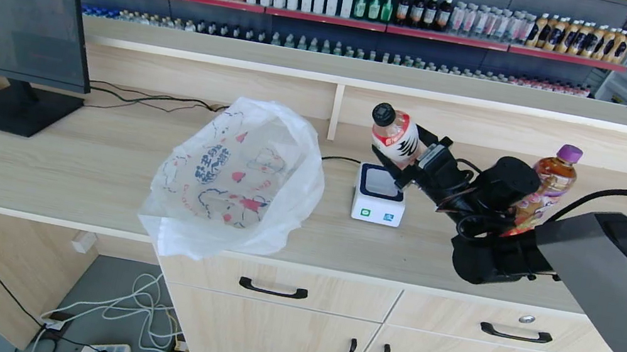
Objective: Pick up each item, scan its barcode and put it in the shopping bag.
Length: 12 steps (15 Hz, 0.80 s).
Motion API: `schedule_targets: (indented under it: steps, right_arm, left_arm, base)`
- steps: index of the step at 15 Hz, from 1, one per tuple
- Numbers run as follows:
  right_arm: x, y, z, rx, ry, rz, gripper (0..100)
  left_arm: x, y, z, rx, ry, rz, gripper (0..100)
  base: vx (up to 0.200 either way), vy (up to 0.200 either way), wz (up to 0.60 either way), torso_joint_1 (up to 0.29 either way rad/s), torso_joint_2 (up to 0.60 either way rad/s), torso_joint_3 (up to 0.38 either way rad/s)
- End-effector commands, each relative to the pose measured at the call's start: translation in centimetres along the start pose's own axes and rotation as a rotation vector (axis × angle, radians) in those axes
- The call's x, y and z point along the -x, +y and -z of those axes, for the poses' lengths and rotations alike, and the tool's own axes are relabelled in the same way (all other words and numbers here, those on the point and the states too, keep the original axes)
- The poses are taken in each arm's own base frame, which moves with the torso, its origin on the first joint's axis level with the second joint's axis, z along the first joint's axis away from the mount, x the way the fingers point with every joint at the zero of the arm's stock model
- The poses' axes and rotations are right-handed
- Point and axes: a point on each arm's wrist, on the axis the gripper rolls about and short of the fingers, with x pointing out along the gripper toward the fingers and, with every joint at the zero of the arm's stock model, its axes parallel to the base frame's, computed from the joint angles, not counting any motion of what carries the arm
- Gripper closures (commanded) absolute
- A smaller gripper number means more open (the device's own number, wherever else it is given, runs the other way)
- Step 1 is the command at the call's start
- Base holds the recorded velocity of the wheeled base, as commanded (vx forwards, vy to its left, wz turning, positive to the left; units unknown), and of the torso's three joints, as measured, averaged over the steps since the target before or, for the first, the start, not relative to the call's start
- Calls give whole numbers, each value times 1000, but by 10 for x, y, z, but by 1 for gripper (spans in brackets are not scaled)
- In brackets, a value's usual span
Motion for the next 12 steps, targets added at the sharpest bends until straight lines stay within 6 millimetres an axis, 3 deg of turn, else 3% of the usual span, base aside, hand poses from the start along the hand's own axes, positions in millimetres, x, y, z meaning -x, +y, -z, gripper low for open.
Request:
schedule_targets:
  steps: [1, 12]
  right_arm:
    - [1, 7, 4, -5, 2, -16, 100]
    - [1, 17, 14, 2, 18, -25, 100]
  left_arm:
    - [0, 0, 0, 1, 0, 0, 0]
    - [0, 0, 0, -1, 0, 0, 0]
  base:
    - [0, 0, 0, 0, 0, 0]
    - [0, 0, 0, 0, 0, 0]
